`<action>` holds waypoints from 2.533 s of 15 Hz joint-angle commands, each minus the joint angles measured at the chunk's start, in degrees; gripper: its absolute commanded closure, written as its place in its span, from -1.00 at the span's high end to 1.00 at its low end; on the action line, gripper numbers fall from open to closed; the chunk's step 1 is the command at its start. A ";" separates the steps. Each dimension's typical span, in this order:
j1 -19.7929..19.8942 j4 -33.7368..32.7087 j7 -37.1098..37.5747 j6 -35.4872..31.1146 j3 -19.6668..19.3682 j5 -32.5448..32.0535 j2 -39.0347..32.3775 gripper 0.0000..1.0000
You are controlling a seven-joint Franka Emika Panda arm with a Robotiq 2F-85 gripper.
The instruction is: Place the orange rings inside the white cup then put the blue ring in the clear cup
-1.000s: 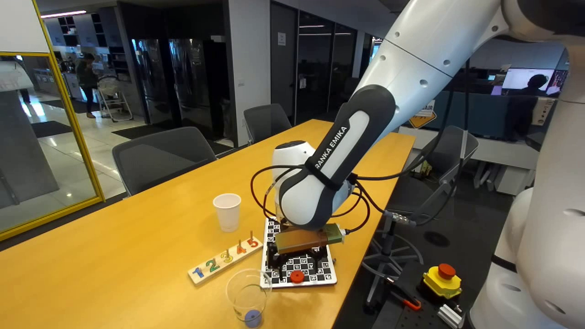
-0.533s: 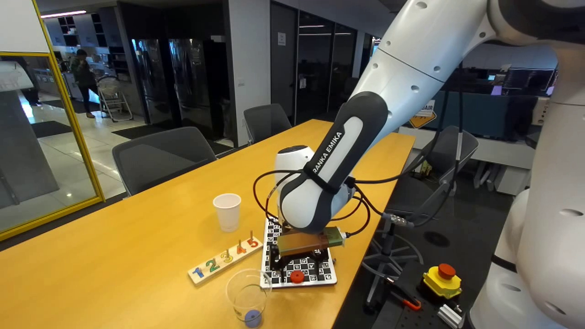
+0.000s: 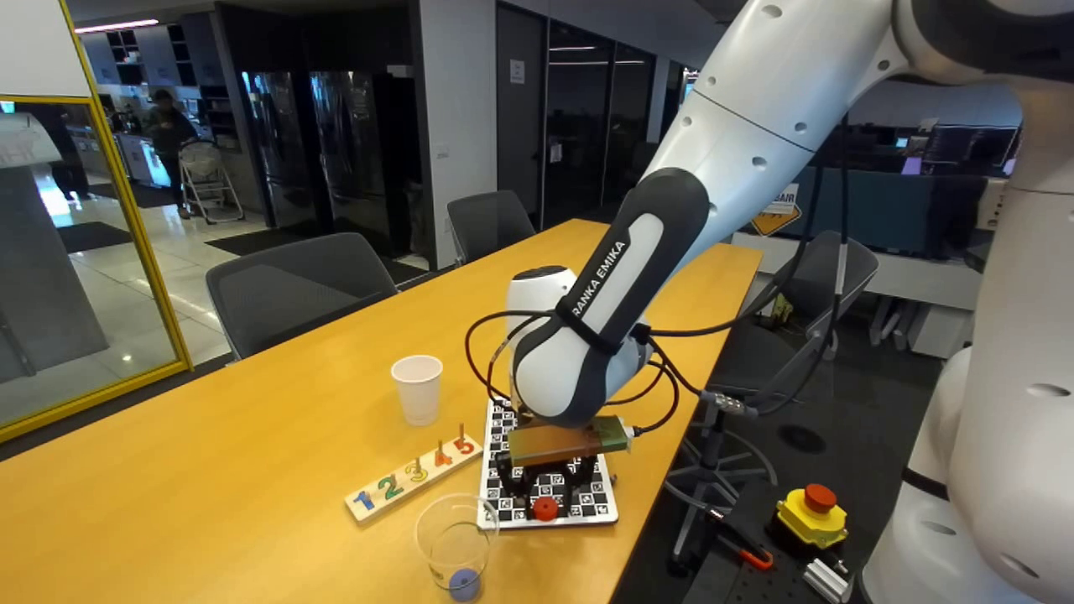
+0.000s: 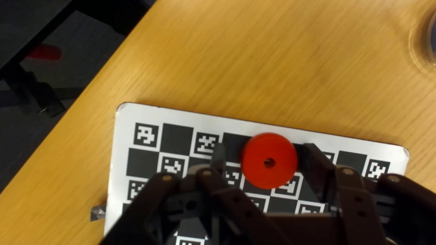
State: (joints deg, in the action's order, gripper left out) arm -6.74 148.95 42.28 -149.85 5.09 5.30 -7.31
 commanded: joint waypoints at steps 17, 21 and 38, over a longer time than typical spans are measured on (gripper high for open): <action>1.57 -23.05 -2.52 13.80 -3.23 -4.38 -0.59 -0.64; 1.17 -32.96 -3.61 17.81 -3.12 -5.29 -5.12 -0.64; 0.42 -66.58 -14.55 29.80 -5.16 -3.86 -28.24 -0.64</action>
State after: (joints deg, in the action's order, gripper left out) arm -5.99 89.28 29.94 -123.63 0.90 0.71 -31.71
